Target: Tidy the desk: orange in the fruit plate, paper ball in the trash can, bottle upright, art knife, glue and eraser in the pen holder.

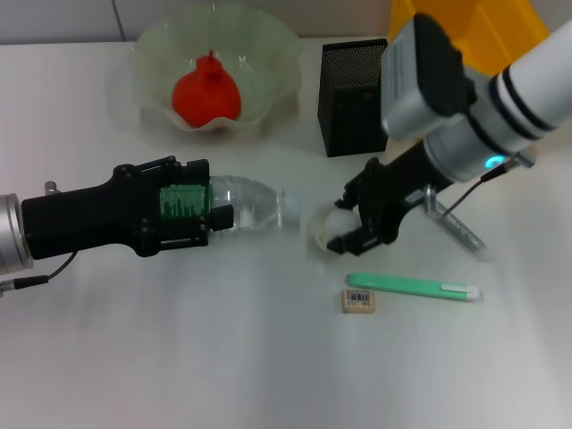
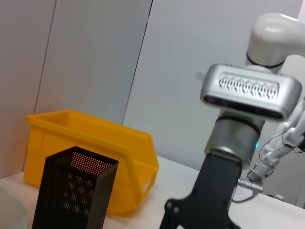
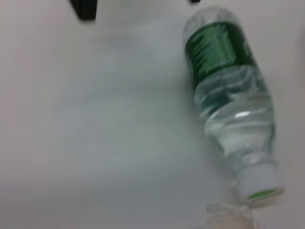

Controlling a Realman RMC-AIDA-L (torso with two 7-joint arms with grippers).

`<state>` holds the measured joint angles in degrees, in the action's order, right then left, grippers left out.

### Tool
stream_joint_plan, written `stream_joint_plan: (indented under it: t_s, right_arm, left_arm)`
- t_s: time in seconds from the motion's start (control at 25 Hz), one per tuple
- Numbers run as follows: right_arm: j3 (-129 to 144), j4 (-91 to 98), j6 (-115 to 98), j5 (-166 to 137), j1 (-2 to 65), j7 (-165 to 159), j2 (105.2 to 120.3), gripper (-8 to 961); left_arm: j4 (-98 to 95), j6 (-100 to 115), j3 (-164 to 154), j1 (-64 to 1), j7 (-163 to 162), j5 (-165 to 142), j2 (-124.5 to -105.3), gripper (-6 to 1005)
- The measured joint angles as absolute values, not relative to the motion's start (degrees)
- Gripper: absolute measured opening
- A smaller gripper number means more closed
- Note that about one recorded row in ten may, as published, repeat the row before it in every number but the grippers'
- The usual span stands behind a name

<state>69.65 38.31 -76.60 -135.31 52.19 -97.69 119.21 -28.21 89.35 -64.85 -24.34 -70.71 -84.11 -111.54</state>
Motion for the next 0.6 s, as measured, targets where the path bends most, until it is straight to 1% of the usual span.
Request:
stream_joint_plan:
  t_s: [0.04,0.12,0.36,0.48,0.6]
  right_arm:
    - [68.02,40.03,-78.15,-135.23,52.1,-99.03,119.01,660]
    - [66.95,41.52,-79.39,-135.24,51.93,-99.89,118.88,517]
    - [54.84,52.08,-88.72,-134.89,50.61,-104.62,117.62,516]
    - [45.76,56.22,-91.59,-134.8,50.55,-106.5,117.5,516]
    - [38.62,58.04,-89.75,-133.72,49.69,-108.3,117.22,516]
  left_arm:
    - [-28.21,89.34,-64.85,-24.34,-70.71,-84.11,-111.56,828]
    - [-28.22,89.32,-64.85,-24.37,-70.7,-84.1,-111.59,828]
    - [-28.3,89.29,-64.86,-24.63,-70.67,-84.05,-111.62,828]
    - [-28.36,89.29,-64.86,-24.69,-70.66,-84.06,-111.62,828]
    - [-28.39,89.29,-64.86,-24.75,-70.66,-84.06,-111.62,828]
